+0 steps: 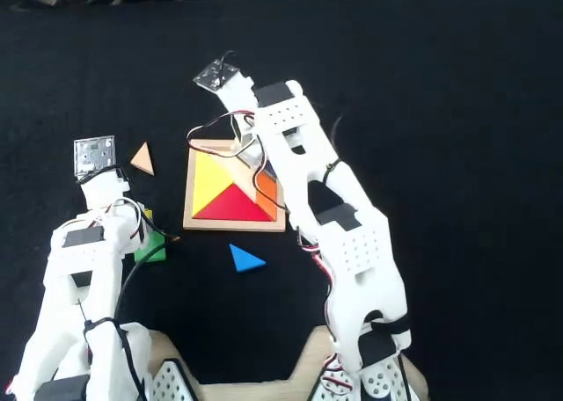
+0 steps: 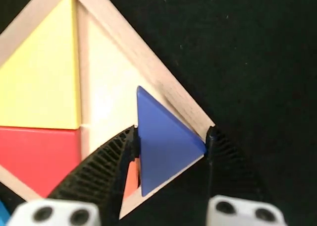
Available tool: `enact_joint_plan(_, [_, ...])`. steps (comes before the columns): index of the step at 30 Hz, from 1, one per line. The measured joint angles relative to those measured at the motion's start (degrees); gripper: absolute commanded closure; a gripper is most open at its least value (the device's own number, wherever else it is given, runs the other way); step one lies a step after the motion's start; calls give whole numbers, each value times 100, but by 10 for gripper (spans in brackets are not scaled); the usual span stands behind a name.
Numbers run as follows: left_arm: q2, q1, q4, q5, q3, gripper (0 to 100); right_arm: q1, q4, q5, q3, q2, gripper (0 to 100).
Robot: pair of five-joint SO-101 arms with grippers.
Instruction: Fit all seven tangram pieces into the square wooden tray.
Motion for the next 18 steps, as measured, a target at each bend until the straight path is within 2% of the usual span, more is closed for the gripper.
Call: enact_joint_plan(18, [0, 0, 0, 0, 0, 809, -79, -9, -44, -114, 299, 796])
